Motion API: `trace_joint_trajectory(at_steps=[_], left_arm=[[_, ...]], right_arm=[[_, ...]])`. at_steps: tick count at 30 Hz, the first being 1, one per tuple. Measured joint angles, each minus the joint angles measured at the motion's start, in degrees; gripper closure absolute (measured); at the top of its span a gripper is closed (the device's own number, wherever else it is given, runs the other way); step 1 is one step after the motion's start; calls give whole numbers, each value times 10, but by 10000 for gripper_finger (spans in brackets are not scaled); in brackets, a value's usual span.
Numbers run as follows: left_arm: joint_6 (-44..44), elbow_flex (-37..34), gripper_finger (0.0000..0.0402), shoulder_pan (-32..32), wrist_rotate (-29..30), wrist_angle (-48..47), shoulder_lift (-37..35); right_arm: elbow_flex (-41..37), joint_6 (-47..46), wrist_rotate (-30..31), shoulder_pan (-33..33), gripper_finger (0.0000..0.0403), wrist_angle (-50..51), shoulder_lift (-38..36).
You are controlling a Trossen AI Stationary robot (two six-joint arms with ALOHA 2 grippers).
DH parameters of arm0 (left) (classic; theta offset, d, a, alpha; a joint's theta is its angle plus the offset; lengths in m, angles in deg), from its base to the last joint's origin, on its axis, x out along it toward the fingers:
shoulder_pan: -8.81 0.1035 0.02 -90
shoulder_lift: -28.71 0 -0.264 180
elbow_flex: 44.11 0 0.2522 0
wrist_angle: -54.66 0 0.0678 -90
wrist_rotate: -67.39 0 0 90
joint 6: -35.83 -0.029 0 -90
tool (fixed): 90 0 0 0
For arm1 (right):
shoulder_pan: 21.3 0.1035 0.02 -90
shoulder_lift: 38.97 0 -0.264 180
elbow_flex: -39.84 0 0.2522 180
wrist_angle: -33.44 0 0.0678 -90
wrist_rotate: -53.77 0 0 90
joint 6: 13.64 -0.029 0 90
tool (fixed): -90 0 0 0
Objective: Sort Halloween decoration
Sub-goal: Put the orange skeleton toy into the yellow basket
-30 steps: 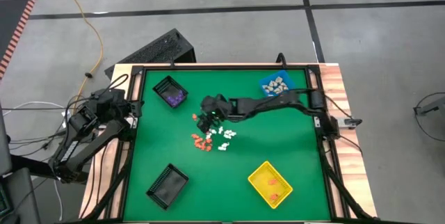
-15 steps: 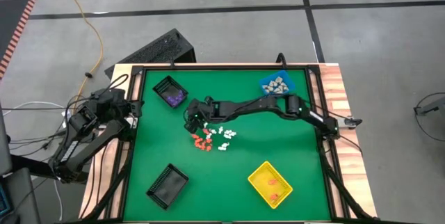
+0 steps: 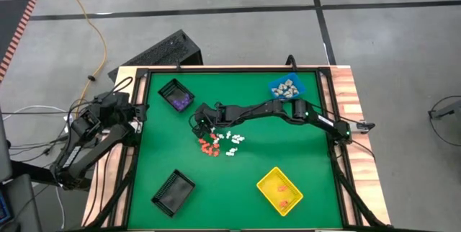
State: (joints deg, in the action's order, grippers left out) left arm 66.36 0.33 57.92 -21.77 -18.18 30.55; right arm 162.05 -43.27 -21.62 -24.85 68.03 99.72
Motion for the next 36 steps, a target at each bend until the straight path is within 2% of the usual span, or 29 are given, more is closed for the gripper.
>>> trace_joint_trajectory(at_steps=[5,13,18,22,28,32,36], left_arm=[[0,0,258,0,0,0,0],[0,0,258,0,0,0,0],[-2,0,258,0,0,0,0],[-2,0,258,0,0,0,0],[-1,0,258,0,0,0,0],[0,0,258,0,0,0,0],[1,0,258,0,4,0,0]], right_arm=[[-2,-1,-13,0,352,1,-5],[-7,15,-55,2,356,17,-48],[-5,38,-65,2,356,53,-118],[-5,60,-76,15,356,161,-189],[-4,45,-92,69,356,397,-307],[-4,-47,-89,127,356,542,-360],[-4,-172,-89,208,356,651,-380]])
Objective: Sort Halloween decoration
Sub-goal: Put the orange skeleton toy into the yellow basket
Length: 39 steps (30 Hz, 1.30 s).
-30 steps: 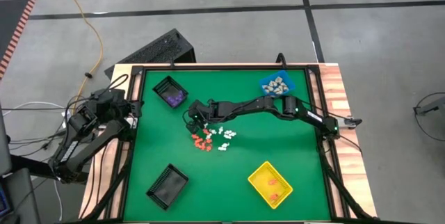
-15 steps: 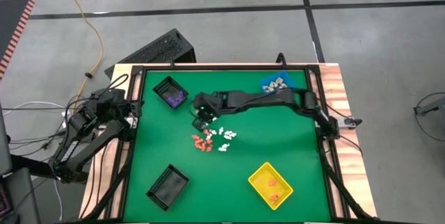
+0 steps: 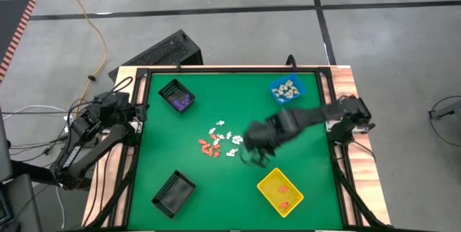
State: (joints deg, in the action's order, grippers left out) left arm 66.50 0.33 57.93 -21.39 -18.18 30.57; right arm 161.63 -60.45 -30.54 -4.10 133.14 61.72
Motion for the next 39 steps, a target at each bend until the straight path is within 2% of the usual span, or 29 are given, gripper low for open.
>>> trace_joint_trajectory(at_steps=[3,10,15,18,21,25,32,35,39], left_arm=[[3,0,258,0,2,0,0],[4,0,258,0,3,0,0],[4,0,258,0,3,0,0],[4,0,258,0,3,0,0],[4,0,258,0,3,0,0],[4,0,258,0,3,0,0],[4,0,258,0,3,0,0],[4,0,258,0,3,0,0],[4,0,258,0,3,0,0]], right_arm=[[-3,-84,0,60,356,29,0],[-81,-253,-10,162,356,-13,0],[-169,-318,-45,206,356,-145,0],[-218,-347,-50,223,356,-238,0],[-254,-378,-43,238,354,-280,1],[-279,-415,-21,249,300,-263,1],[-285,-399,-24,250,195,-278,1],[-285,-384,-26,248,177,-283,-2],[-273,-326,-22,229,178,-272,-8]])
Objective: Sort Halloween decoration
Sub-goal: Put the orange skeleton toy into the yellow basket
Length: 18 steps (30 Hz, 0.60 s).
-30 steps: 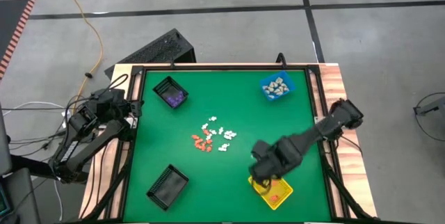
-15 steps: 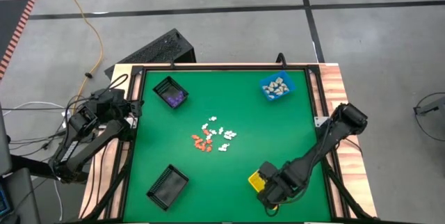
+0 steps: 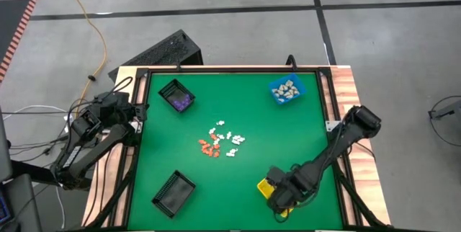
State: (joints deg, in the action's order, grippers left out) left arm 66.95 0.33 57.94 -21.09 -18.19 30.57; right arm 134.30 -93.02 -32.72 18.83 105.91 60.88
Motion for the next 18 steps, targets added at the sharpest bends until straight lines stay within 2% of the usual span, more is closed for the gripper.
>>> trace_joint_trajectory(at_steps=[10,18], left_arm=[[0,0,258,0,-1,0,0],[0,0,258,0,0,0,0]], right_arm=[[18,249,58,-131,186,-32,-13],[18,481,90,-243,186,-226,-12]])
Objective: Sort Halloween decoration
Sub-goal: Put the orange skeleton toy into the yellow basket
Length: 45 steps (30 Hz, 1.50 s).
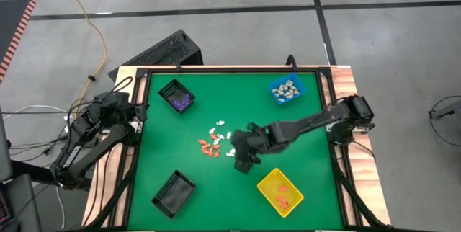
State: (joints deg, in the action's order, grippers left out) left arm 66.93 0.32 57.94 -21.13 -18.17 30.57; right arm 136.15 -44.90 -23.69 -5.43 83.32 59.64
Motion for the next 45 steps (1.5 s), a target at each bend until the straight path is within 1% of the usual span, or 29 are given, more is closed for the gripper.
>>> trace_joint_trajectory(at_steps=[3,6,9,16,19,21,23,26,30,33,38,45], left_arm=[[0,0,258,0,0,0,0],[0,0,258,0,0,0,0],[0,0,258,0,0,0,0],[-1,0,258,0,0,0,0],[-2,0,258,0,0,0,0],[-1,0,258,0,-1,0,0],[-1,0,258,0,-1,0,0],[-1,0,258,0,-1,0,0],[0,0,258,0,-1,0,0],[0,0,258,0,0,0,0],[0,0,258,0,0,0,0],[1,0,258,0,3,0,0]], right_arm=[[0,106,0,-19,186,-89,0],[0,205,0,-22,186,-156,0],[0,257,-1,-27,189,-200,13],[-1,293,-28,-33,202,-228,82],[-2,315,-71,-39,208,-236,88],[2,323,-96,-50,212,-259,95],[-1,344,-117,-57,216,-253,99],[0,373,-153,-68,218,-272,120],[0,387,-195,-74,219,-283,142],[0,404,-200,-74,219,-282,164],[0,405,-200,-75,219,-284,186],[0,408,-199,-85,219,-274,196]])
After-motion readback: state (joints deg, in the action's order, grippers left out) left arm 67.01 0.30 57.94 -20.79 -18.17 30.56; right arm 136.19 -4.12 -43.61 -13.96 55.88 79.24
